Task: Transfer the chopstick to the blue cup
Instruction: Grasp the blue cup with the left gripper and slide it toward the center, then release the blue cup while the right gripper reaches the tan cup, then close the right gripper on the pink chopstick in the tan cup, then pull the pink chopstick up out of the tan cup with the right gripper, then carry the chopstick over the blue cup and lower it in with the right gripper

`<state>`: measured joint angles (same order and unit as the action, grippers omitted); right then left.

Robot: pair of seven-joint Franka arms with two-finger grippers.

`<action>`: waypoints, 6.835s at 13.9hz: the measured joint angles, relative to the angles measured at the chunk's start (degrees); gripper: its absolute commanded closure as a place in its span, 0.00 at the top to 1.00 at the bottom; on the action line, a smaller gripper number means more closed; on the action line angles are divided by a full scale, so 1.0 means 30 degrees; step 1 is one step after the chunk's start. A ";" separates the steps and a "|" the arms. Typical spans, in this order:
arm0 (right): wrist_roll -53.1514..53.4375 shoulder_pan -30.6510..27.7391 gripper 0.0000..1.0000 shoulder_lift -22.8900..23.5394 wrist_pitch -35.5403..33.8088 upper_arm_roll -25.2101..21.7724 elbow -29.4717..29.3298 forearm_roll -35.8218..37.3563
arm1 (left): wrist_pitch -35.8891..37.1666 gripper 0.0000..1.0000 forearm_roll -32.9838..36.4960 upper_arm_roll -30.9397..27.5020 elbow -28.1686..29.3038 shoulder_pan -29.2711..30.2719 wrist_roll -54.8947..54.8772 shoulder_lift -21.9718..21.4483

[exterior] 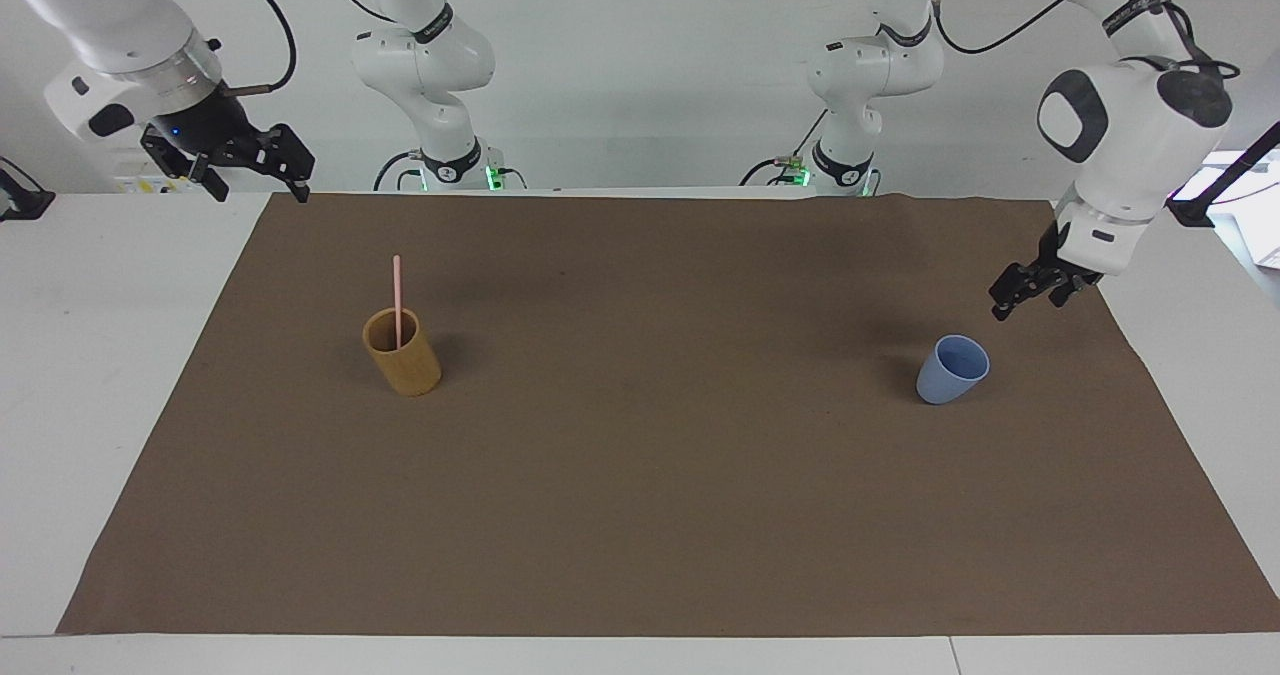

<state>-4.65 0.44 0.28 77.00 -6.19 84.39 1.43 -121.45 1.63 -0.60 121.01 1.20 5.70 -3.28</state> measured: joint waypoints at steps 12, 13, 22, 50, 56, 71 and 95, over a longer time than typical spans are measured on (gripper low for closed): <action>0.0000 0.0000 1.00 -0.0001 0.0000 0.0000 0.0011 0.0000 | -0.3587 0.00 -0.0016 0.0279 0.0977 -0.1929 0.3014 0.2411; 0.0000 0.0000 1.00 -0.0001 0.0000 0.0000 0.0011 0.0000 | -0.3738 0.00 -0.0018 0.0295 0.0926 -0.2809 0.4345 0.2416; 0.0000 0.0000 1.00 -0.0002 0.0000 0.0000 0.0014 0.0000 | -0.4751 1.00 -0.0036 0.0557 -0.0198 -1.2612 1.4968 0.3979; 0.2133 0.1570 0.54 -0.0471 0.7666 0.0142 1.0706 -0.2240 | 0.8429 1.00 0.0110 -0.0160 -0.7885 -0.1786 0.1296 0.0142; 0.2133 0.1571 0.08 -0.0472 0.7666 0.0142 1.0822 -0.2289 | 0.8429 1.00 0.0110 -0.0160 -0.7885 -0.1786 0.1296 0.0142; 0.0603 0.1769 0.00 -0.0560 -0.4338 0.0184 0.0683 -0.2877 | 0.8429 1.00 0.0110 -0.0159 -0.7885 -0.1786 0.1296 0.0142; 0.8483 1.3566 0.04 0.6112 0.7652 0.1118 -0.0095 -0.5376 | 0.8429 1.00 0.0110 -0.0159 -0.7885 -0.1786 0.1296 0.0142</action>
<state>20.80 41.14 18.62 99.96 -2.84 84.10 -14.70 -96.17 1.96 -1.08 97.36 -4.16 9.58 -2.85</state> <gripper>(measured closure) 0.916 0.000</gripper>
